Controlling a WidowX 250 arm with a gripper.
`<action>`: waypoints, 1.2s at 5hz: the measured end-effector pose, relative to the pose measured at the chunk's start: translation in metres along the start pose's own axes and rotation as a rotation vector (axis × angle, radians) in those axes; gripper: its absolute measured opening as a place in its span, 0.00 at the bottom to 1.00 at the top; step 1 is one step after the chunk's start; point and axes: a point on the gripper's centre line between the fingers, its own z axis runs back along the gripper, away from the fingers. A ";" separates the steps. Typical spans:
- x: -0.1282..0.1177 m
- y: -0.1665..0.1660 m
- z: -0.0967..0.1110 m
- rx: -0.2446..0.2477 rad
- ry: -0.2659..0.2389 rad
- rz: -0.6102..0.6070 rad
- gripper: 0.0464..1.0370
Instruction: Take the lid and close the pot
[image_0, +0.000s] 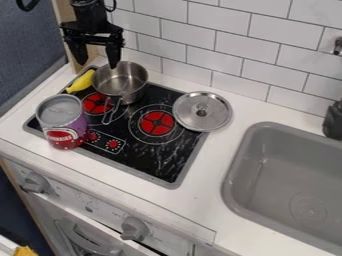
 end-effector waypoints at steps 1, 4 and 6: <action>-0.006 -0.001 -0.016 -0.007 0.041 0.002 0.96; -0.015 -0.053 0.013 0.016 0.005 -0.106 0.96; -0.018 -0.135 0.019 -0.075 0.007 -0.379 0.96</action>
